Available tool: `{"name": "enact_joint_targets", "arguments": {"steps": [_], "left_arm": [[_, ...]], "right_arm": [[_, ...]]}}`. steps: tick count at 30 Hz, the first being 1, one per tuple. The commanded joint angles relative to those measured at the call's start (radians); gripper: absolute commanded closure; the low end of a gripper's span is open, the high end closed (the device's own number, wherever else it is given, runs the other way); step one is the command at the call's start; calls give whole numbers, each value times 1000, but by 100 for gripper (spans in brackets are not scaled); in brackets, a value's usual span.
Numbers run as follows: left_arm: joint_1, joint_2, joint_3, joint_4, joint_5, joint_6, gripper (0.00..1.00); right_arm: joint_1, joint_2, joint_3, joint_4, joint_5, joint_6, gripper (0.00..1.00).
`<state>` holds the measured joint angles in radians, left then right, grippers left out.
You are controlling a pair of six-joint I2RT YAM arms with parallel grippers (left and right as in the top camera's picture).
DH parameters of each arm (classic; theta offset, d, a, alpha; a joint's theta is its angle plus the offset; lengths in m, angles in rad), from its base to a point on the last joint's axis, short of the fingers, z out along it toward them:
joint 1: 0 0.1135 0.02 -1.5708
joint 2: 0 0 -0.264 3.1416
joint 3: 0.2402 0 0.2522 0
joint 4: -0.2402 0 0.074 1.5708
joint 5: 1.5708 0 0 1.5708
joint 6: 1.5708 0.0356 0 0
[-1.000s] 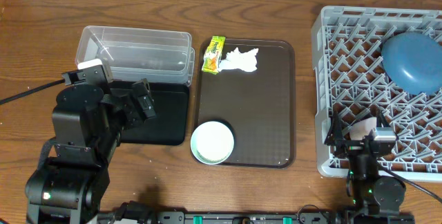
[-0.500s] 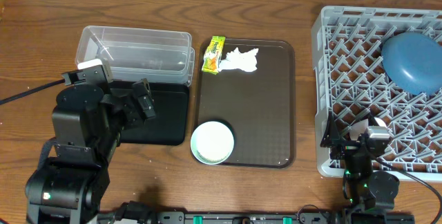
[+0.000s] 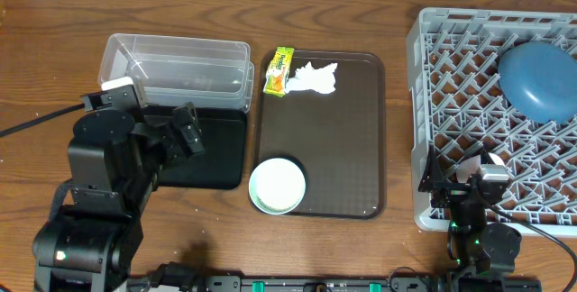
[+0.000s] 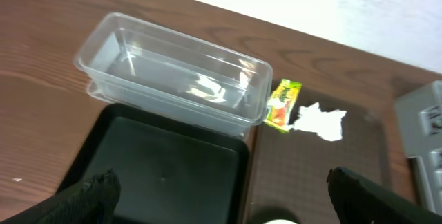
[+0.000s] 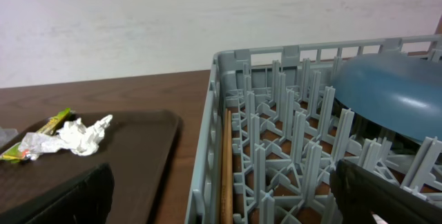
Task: Sort waste into correct bins and load items into the dishwasher rack
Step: 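Reach the left gripper toward the yellow snack packet on the tray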
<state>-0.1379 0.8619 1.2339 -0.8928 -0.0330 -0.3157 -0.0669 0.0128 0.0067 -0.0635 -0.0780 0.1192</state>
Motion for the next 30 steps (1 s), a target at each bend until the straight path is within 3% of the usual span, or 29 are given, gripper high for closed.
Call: {"name": "enact_joint_targets", "arguments": {"steps": [1,6,11,14,17,21,30], "left_arm": [[4,0,7,3,132,-98,2],[1,26,-4,41,264,-174,2],[-71,197,-8,102,338,-18,2],[-134,339,3,103,301,66,2],[-187,474,25,123,158,88,2],[-246,632,36,254,43,145,2],[-322,951,36,620,67,237,2]], "right_arm": [[-6,-3,-1,-4,-1,11,1],[-6,-3,-1,-4,-1,11,1],[-6,-3,-1,-4,-1,11,1],[-6,-3,-1,-4,-1,11,1],[-6,-3,-1,-4,-1,11,1],[-6,-3,-1,-4,-1,11,1],[-6,-3,-1,-4,-1,11,1]]}}
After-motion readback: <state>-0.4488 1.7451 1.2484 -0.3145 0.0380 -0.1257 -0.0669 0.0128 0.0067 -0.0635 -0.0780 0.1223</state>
